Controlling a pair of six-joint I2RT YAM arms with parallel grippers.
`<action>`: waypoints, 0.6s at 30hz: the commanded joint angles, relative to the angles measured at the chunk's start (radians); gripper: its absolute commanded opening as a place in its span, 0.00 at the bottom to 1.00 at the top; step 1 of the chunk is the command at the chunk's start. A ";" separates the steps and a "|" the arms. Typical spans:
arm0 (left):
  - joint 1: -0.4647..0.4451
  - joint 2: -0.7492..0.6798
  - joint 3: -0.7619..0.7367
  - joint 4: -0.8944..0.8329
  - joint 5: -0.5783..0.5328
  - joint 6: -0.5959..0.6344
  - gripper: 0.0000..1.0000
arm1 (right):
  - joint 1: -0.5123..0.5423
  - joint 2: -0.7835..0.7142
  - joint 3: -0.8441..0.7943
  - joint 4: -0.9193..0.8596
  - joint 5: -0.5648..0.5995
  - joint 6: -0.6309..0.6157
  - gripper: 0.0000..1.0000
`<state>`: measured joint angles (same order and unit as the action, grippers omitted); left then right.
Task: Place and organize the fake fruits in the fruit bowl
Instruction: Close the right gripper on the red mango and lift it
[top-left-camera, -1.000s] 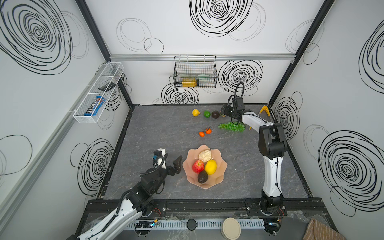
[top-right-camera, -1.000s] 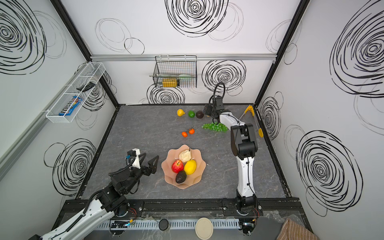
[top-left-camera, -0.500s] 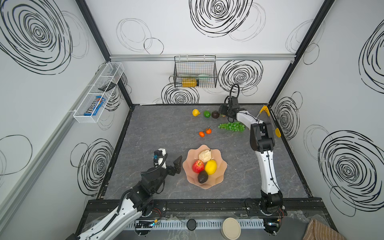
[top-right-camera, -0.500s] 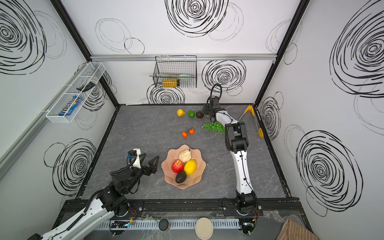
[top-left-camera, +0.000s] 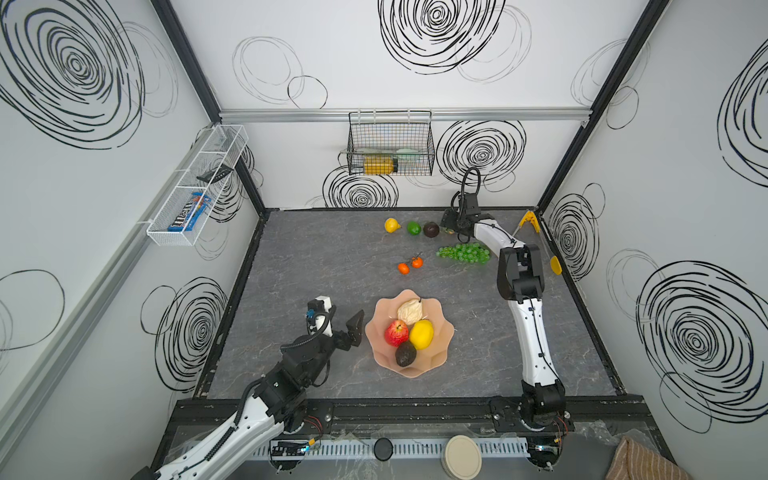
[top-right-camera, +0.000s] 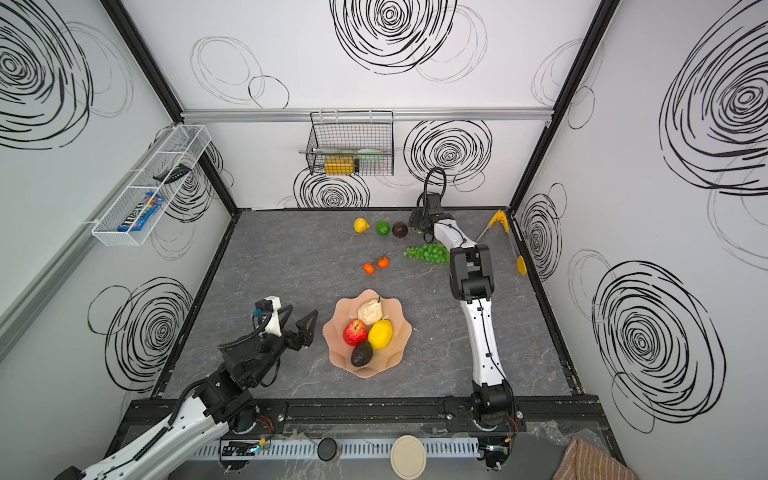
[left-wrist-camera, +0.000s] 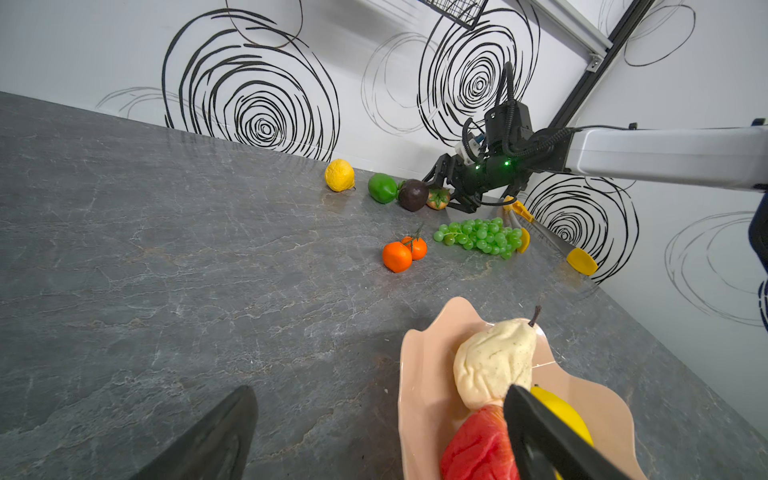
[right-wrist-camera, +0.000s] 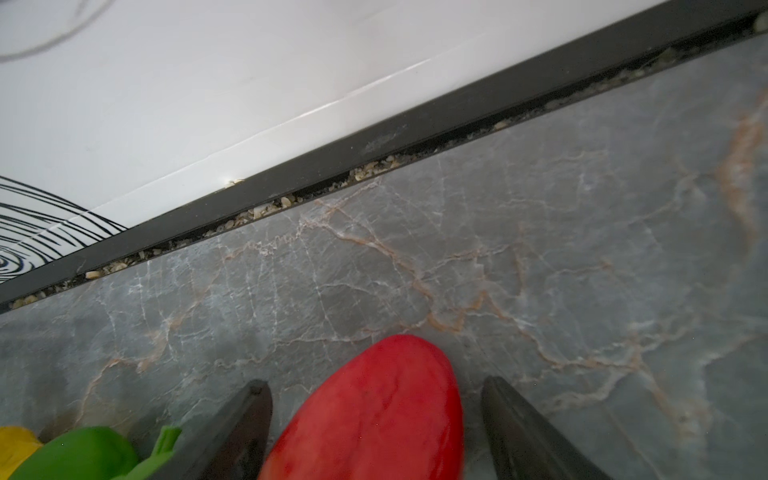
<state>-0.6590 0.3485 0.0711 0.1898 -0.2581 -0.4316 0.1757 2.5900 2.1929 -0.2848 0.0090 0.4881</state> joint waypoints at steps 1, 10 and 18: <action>0.006 0.003 -0.011 0.058 -0.003 0.008 0.96 | -0.007 0.007 0.012 -0.033 -0.021 -0.012 0.77; 0.005 0.002 -0.011 0.056 -0.003 0.009 0.96 | -0.009 -0.070 -0.090 0.020 -0.066 0.006 0.64; 0.006 0.003 -0.010 0.056 -0.003 0.009 0.96 | -0.026 -0.174 -0.207 0.092 -0.125 0.037 0.60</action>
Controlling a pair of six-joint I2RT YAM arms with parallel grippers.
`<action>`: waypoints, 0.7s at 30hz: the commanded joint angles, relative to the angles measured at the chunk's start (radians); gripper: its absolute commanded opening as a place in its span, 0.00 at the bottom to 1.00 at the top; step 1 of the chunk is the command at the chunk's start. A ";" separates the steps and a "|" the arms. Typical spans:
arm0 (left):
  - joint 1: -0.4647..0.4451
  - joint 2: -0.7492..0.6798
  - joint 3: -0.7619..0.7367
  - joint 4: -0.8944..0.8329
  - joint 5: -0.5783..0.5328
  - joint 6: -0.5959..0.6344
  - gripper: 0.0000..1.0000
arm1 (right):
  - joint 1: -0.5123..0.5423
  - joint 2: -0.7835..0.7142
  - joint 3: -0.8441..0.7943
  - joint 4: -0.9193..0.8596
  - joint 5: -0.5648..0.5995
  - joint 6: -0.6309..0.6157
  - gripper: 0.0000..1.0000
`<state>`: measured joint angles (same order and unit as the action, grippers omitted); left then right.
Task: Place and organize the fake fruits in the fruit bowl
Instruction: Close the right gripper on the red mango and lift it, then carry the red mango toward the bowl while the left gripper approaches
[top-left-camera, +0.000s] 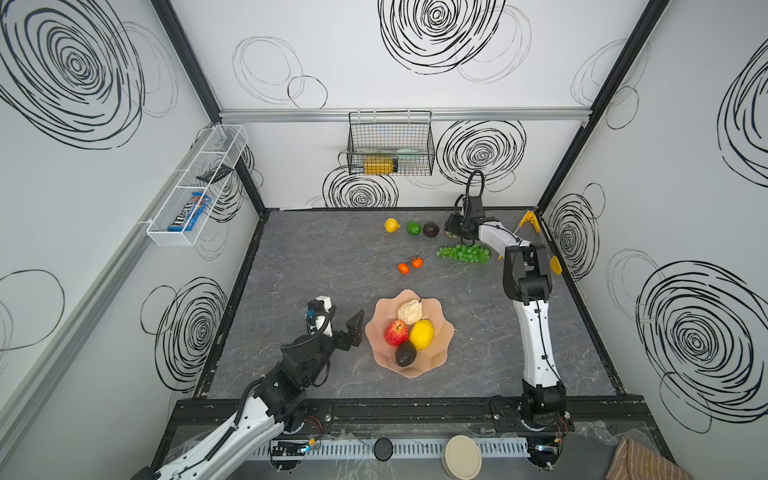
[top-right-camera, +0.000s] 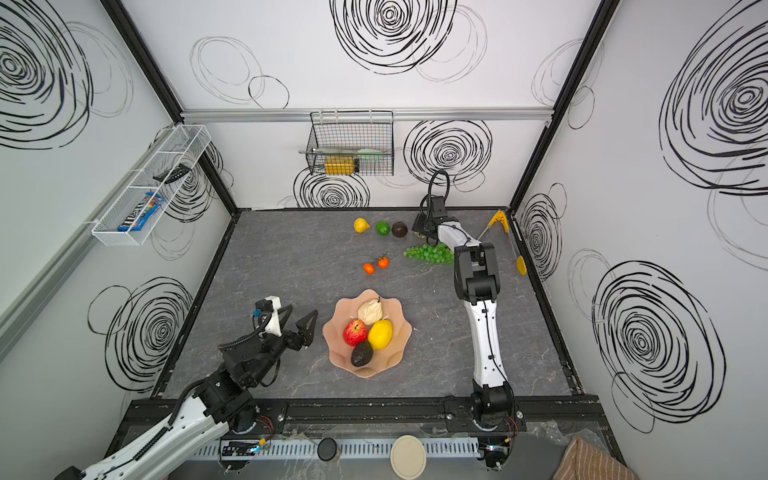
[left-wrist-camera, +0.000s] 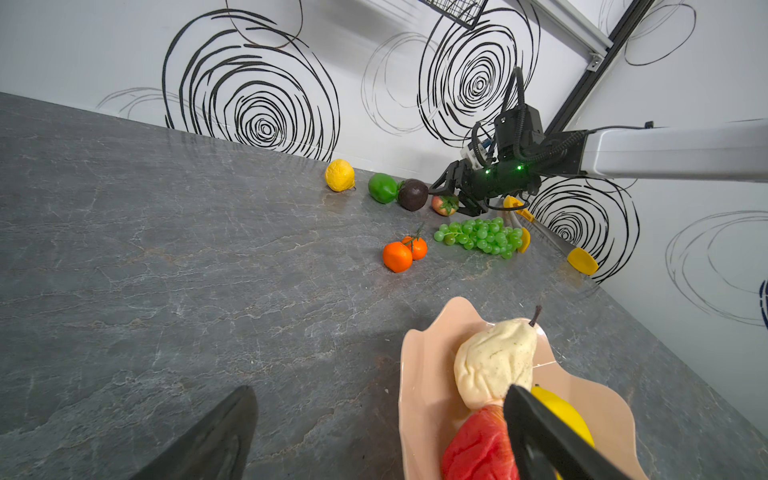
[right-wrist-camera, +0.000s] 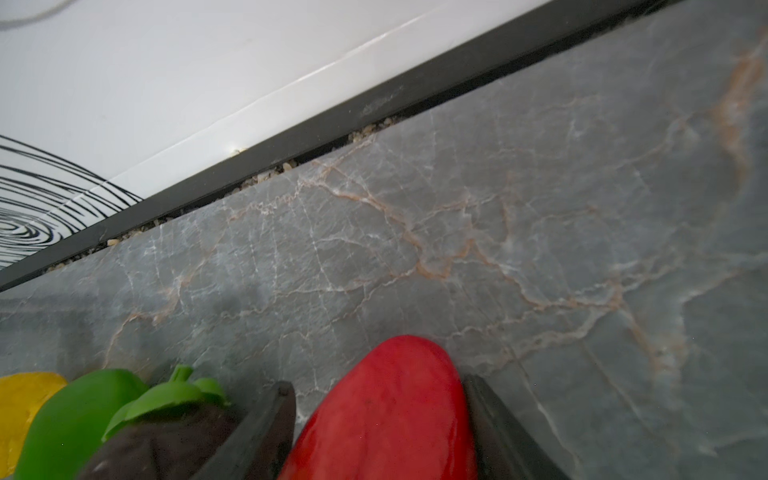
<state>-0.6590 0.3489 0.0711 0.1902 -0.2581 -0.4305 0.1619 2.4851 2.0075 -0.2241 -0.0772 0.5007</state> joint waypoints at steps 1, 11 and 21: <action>0.006 0.003 -0.011 0.056 -0.001 0.009 0.96 | -0.019 -0.082 -0.036 0.037 -0.050 0.031 0.60; 0.006 0.024 -0.010 0.076 0.015 0.019 0.97 | -0.041 -0.322 -0.280 0.141 -0.114 0.097 0.59; 0.014 0.194 0.040 0.223 0.144 -0.090 0.88 | 0.006 -0.726 -0.766 0.327 -0.156 0.230 0.56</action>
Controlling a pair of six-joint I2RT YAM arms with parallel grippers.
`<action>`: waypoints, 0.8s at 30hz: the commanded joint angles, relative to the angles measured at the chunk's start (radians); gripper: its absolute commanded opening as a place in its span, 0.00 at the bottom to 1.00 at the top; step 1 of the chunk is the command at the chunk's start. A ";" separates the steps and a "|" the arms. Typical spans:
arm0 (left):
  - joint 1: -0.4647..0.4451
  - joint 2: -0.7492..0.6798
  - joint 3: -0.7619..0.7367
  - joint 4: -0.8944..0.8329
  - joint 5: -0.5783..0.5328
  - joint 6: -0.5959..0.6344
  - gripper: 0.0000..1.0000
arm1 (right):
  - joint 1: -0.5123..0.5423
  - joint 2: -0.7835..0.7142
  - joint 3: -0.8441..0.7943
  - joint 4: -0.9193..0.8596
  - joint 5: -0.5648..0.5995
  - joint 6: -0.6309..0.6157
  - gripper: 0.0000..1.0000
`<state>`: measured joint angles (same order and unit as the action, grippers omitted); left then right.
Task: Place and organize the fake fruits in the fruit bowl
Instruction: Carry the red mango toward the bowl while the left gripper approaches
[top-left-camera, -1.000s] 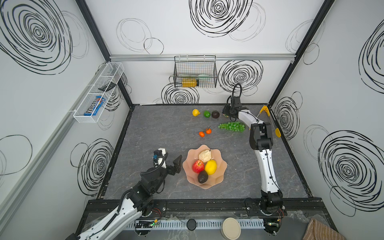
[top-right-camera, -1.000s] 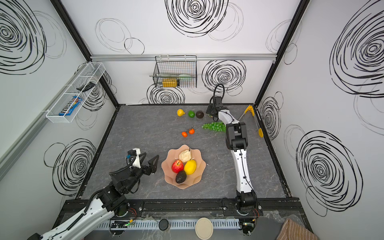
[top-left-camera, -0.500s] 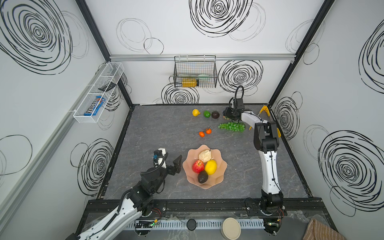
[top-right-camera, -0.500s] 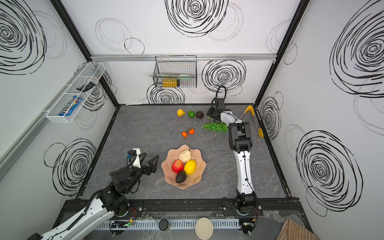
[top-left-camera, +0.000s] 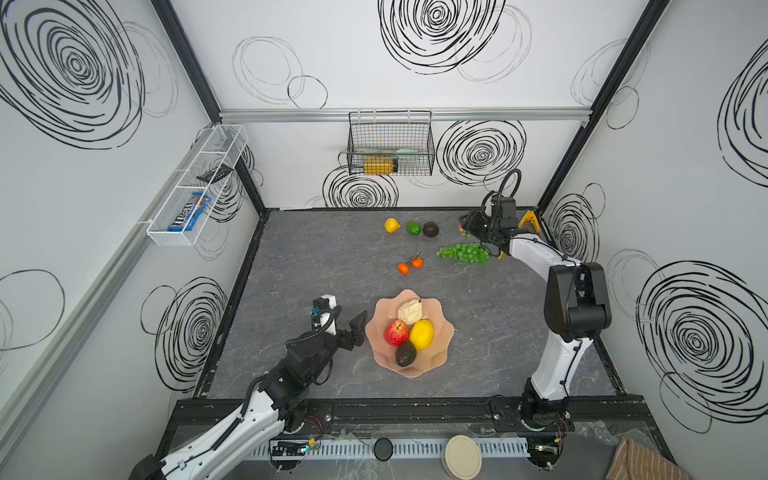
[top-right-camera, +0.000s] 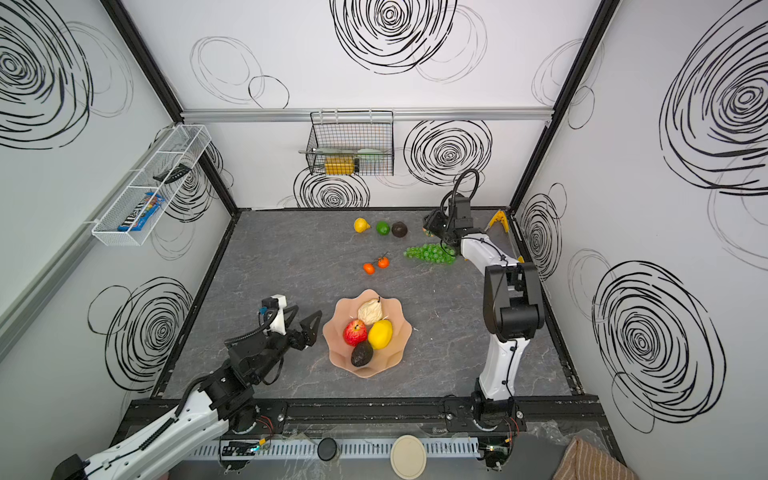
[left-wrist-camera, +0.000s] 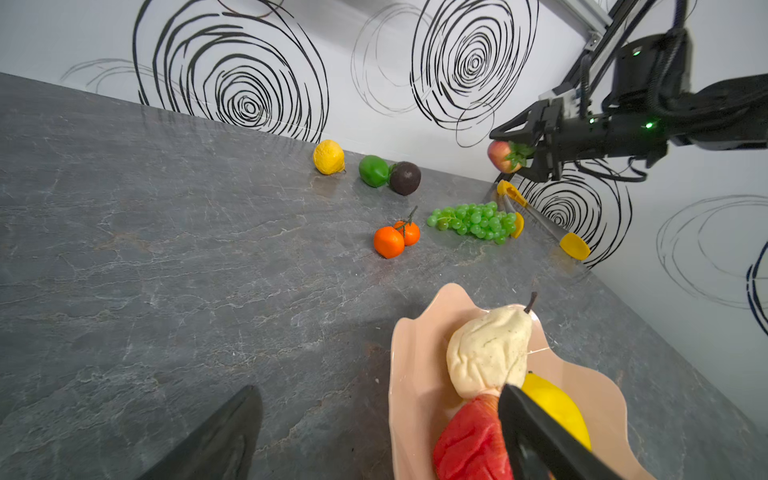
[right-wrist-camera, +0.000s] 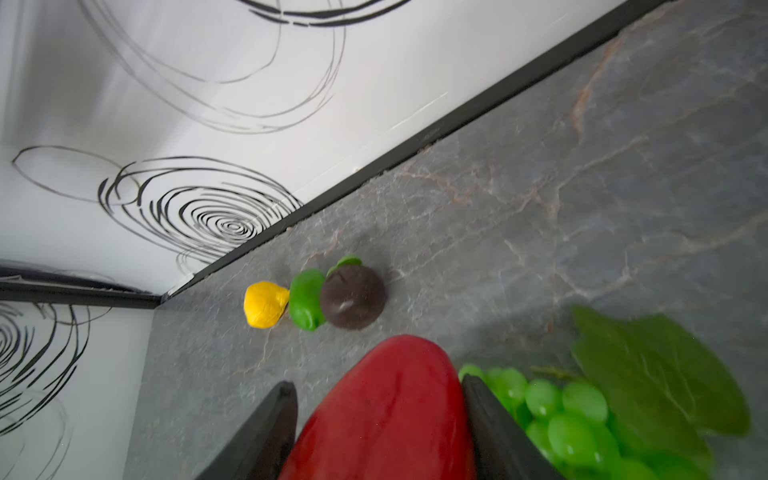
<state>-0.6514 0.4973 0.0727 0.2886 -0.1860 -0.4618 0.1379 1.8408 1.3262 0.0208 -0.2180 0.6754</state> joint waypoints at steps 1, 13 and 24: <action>0.005 0.077 0.057 0.150 0.098 -0.086 0.85 | 0.046 -0.120 -0.122 0.078 -0.008 0.058 0.56; -0.224 0.510 0.242 0.526 0.104 -0.221 0.73 | 0.309 -0.510 -0.453 0.110 0.067 0.146 0.55; -0.306 0.766 0.368 0.683 0.150 -0.271 0.55 | 0.501 -0.639 -0.541 0.123 0.159 0.164 0.54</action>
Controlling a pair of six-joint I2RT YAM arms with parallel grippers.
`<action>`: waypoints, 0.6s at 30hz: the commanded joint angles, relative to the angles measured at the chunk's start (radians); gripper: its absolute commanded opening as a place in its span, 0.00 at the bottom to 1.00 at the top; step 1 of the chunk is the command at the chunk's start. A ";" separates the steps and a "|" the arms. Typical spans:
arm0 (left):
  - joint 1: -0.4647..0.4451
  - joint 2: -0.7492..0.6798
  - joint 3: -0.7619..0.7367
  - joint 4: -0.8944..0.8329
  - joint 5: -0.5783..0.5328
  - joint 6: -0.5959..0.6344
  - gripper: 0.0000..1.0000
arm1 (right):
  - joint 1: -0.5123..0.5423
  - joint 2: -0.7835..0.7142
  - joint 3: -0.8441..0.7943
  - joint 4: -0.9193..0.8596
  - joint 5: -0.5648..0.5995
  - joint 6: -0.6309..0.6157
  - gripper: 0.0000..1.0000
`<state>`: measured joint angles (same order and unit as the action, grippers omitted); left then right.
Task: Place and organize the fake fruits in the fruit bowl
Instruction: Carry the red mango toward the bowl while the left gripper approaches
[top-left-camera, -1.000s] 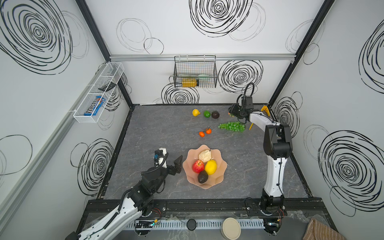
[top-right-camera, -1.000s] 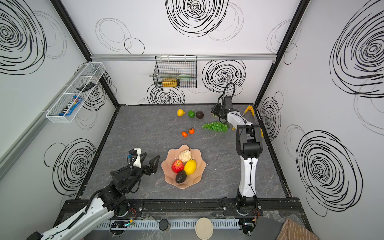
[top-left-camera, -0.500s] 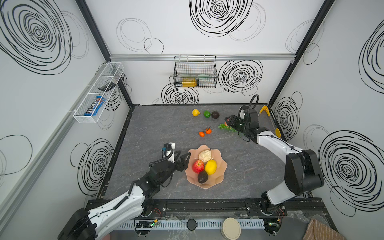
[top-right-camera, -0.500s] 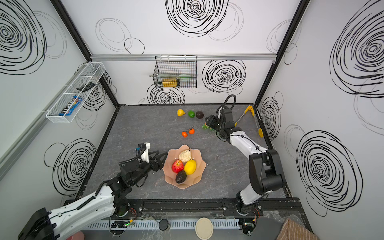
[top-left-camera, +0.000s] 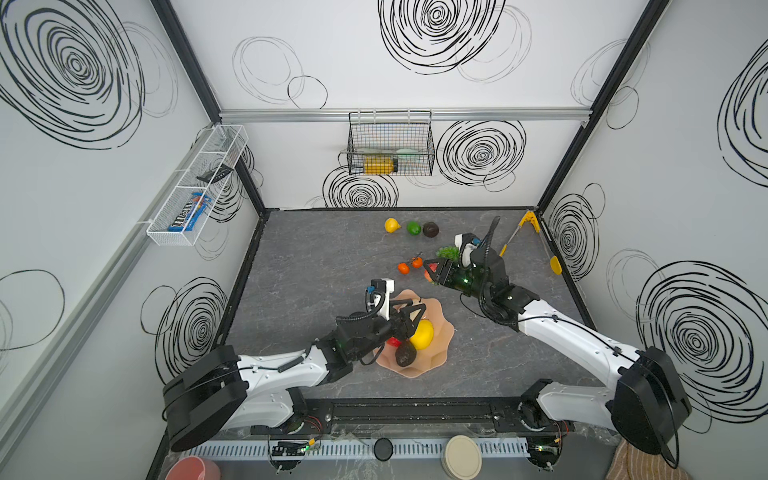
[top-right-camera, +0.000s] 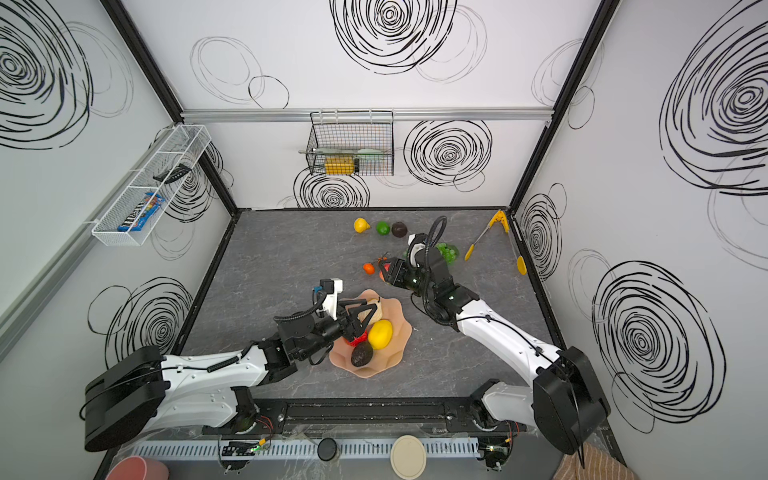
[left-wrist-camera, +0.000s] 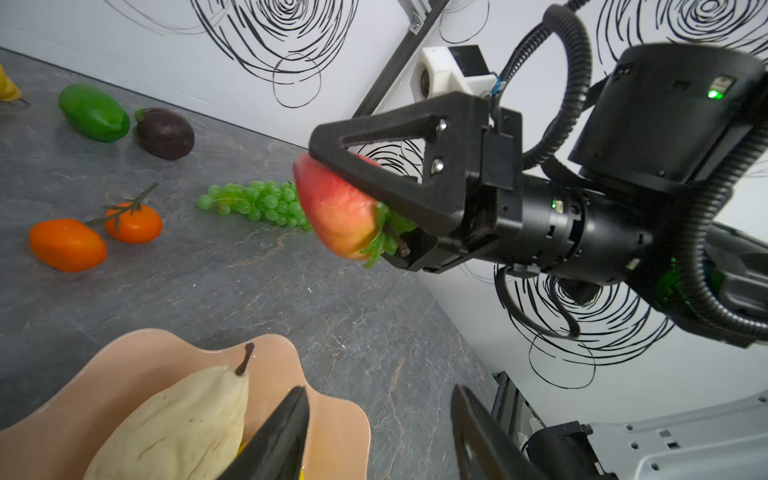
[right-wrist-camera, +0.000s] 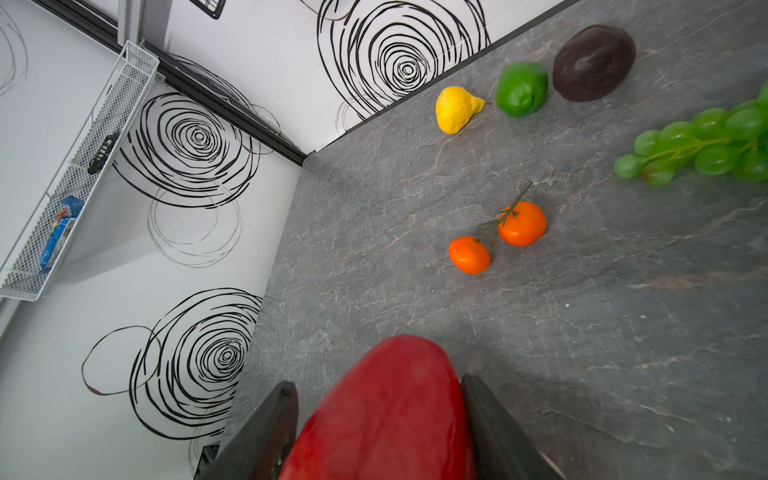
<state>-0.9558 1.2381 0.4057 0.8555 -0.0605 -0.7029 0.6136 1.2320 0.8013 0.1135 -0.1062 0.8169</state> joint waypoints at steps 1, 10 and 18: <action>-0.003 0.035 0.042 0.117 0.030 -0.031 0.53 | 0.039 -0.037 -0.022 0.034 0.058 0.022 0.54; 0.017 0.077 0.047 0.132 0.060 -0.020 0.44 | 0.115 -0.033 -0.037 0.047 0.078 0.027 0.54; 0.068 0.061 0.015 0.145 0.126 0.006 0.37 | 0.177 0.003 -0.033 0.052 0.106 0.025 0.54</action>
<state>-0.8997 1.3121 0.4332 0.9169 0.0181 -0.7143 0.7689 1.2190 0.7727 0.1390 -0.0227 0.8341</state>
